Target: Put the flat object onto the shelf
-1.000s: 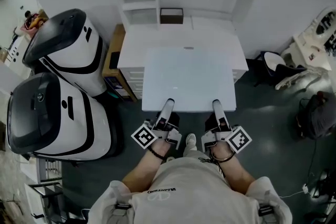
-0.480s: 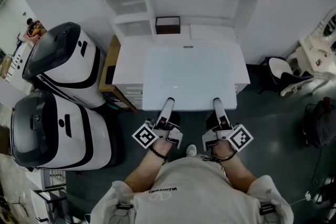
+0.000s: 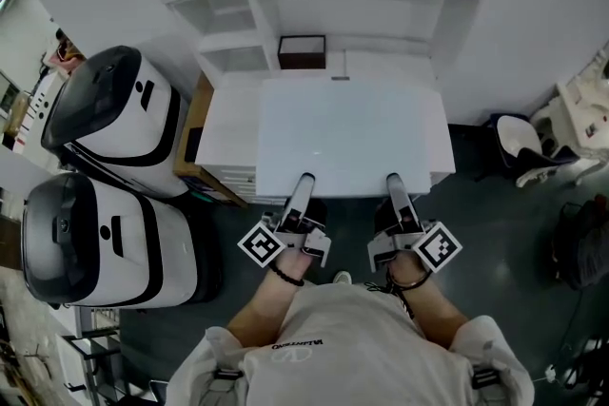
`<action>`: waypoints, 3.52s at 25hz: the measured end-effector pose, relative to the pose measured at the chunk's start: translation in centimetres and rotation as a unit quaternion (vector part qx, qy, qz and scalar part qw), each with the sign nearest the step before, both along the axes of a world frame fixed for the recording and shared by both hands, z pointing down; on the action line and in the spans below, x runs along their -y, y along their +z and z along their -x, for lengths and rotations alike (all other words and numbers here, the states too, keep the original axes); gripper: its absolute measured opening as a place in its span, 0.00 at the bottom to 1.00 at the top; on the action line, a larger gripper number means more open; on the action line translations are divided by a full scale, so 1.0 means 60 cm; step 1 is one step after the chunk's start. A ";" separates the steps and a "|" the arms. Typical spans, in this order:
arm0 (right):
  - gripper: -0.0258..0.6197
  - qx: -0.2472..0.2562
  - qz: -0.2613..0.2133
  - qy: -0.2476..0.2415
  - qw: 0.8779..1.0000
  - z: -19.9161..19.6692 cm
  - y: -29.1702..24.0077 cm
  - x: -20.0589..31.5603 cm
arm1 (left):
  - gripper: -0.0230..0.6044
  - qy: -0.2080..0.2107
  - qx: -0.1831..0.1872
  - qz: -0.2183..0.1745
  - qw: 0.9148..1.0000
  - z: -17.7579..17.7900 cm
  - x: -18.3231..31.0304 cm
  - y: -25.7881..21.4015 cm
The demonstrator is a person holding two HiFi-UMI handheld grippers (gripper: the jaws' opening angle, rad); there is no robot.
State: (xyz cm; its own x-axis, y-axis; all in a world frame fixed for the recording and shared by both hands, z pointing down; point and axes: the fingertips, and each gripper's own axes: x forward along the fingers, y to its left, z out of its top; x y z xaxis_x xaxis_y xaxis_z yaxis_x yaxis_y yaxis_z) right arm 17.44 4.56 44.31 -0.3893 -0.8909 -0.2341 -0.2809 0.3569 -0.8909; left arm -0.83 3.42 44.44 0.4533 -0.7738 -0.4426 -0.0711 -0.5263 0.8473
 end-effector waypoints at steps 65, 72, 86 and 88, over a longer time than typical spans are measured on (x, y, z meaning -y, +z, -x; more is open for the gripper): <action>0.58 -0.038 -0.091 0.023 0.995 0.074 -0.240 0.558 | 0.57 0.045 0.007 -0.059 0.997 0.069 0.573 -0.226; 0.58 -0.034 -0.081 0.017 0.996 0.070 -0.250 0.620 | 0.57 0.043 0.018 -0.044 0.998 0.065 0.629 -0.244; 0.59 -0.019 -0.038 0.022 0.999 0.057 -0.261 0.732 | 0.57 0.037 0.033 -0.012 0.999 0.056 0.738 -0.272; 0.59 -0.015 -0.031 0.023 0.999 0.055 -0.268 0.760 | 0.57 0.036 0.033 -0.008 0.999 0.054 0.765 -0.279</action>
State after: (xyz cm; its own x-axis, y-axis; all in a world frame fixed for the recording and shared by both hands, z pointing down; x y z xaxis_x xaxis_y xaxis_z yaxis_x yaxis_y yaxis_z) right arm 14.15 -41.04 28.24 -0.3561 -0.8923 -0.2776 -0.3244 0.3966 -0.8588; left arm -4.06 -42.48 27.67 0.5360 -0.7315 -0.4215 -0.0879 -0.5449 0.8339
